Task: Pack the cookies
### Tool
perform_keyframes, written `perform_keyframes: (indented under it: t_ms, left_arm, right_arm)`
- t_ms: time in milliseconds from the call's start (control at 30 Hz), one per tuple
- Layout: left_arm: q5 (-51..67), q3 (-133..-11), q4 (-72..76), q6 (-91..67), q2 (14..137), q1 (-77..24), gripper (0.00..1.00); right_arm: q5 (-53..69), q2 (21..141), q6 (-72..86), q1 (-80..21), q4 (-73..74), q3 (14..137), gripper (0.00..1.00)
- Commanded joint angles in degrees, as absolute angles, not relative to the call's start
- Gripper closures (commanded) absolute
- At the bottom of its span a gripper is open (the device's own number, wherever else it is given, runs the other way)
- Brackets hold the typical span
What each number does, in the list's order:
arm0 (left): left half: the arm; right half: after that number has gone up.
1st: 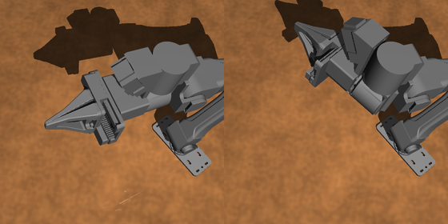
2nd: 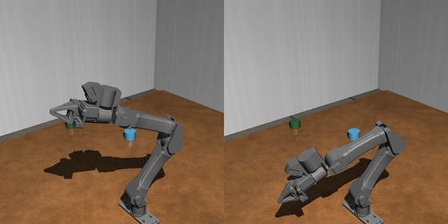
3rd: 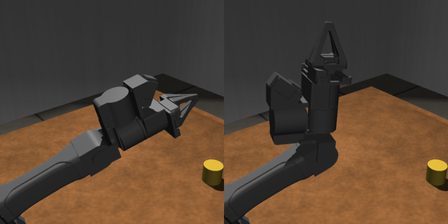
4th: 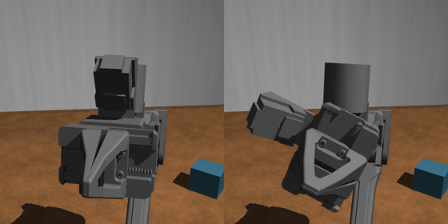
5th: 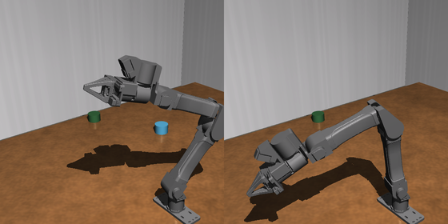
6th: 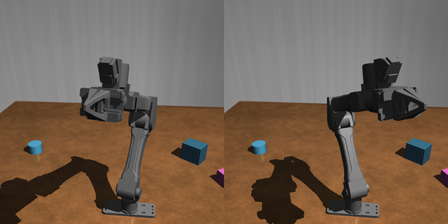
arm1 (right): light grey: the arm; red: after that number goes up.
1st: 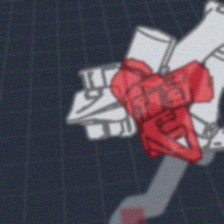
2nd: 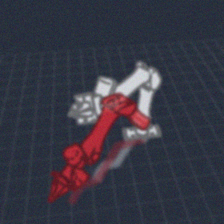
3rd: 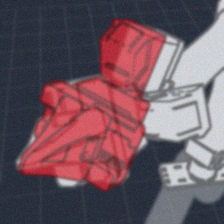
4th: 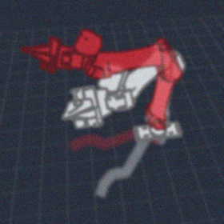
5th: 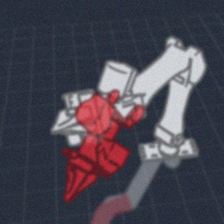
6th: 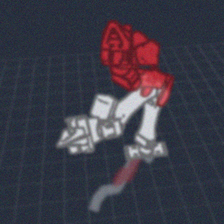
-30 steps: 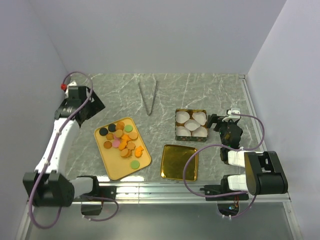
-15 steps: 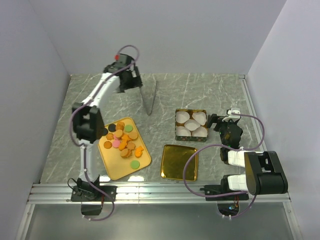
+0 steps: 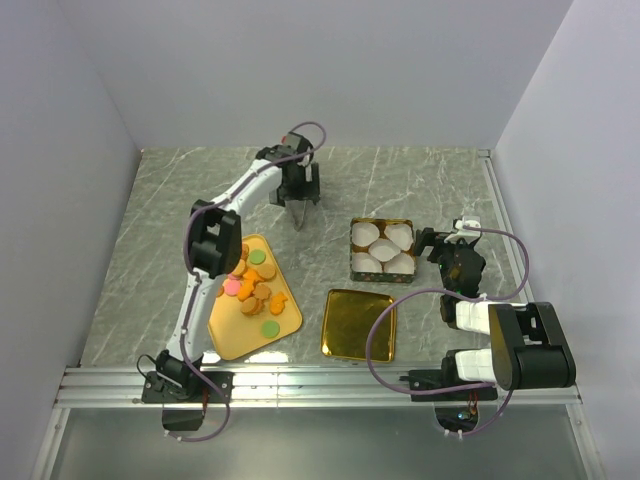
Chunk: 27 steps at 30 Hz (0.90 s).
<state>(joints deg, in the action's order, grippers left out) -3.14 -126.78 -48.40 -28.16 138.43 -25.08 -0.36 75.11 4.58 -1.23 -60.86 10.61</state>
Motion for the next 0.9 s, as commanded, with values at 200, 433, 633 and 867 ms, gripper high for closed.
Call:
perform_keyframes:
  t_ms: [200,433,633,867]
  left_arm:
    - [-9.0,-129.9,-50.1,-26.4,142.2,-27.2,0.01]
    - [-12.1,-131.9,-50.1,-26.1,145.9,-27.2,0.03]
    - [-9.8,-135.3,-49.1,-27.9,149.1,-25.9,0.16]
    - [-7.0,-136.5,-48.6,-28.4,148.6,-24.2,0.38]
  right_arm:
    - [-0.2,74.5,3.9,-1.1,-63.6,12.5,0.0]
    - [-0.2,74.4,4.0,-1.1,-63.5,12.7,0.0]
    - [-0.2,74.5,3.9,-1.0,-63.4,12.7,0.0]
    - [-0.2,74.4,4.0,-1.1,-63.5,12.6,0.0]
